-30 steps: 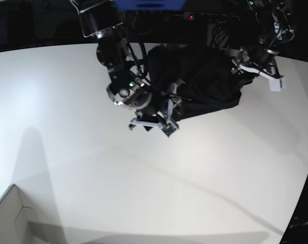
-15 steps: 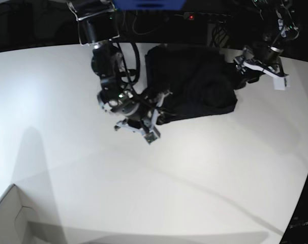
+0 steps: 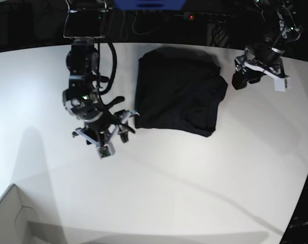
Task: Layout the t-shirt on the table in an organized manner, then fold the t-shirt properly
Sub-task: 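Press the folded edge down with the right gripper and release it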
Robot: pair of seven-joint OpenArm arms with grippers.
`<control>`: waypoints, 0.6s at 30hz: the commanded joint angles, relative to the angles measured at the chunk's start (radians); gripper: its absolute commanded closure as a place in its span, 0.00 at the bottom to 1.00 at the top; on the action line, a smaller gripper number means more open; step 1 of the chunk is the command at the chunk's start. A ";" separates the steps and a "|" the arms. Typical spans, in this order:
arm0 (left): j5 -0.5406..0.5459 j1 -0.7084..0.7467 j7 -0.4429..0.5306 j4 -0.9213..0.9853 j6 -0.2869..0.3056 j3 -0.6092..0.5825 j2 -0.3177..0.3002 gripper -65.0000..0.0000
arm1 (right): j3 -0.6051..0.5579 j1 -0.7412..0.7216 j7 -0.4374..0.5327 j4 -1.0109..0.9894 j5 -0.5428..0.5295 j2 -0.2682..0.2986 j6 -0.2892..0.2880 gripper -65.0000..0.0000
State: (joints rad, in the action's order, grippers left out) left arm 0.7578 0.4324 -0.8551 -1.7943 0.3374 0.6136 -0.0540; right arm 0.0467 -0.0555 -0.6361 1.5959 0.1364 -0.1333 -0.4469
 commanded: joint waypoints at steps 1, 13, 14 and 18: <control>0.015 0.001 0.018 -0.016 0.010 0.002 -0.010 0.42 | -0.008 0.015 0.019 0.064 -0.016 -0.010 -0.008 0.51; 0.022 0.072 0.018 0.086 0.010 0.010 -0.071 0.42 | -0.224 0.294 0.019 0.218 -0.017 -0.010 -0.013 0.49; 0.022 0.078 0.018 0.080 0.010 0.010 -0.071 0.42 | -0.235 0.300 0.019 0.208 -0.017 -0.010 -0.013 0.49; 0.024 0.085 0.018 0.066 0.010 0.012 -0.071 0.42 | -0.239 0.308 0.019 0.148 -0.017 -0.009 -0.013 0.49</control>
State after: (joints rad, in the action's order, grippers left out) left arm 0.7673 0.5167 -0.8543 -1.7069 0.3401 0.6201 -0.1158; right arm -0.1902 0.2554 -0.6331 1.7287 0.1268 -0.1352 -0.4553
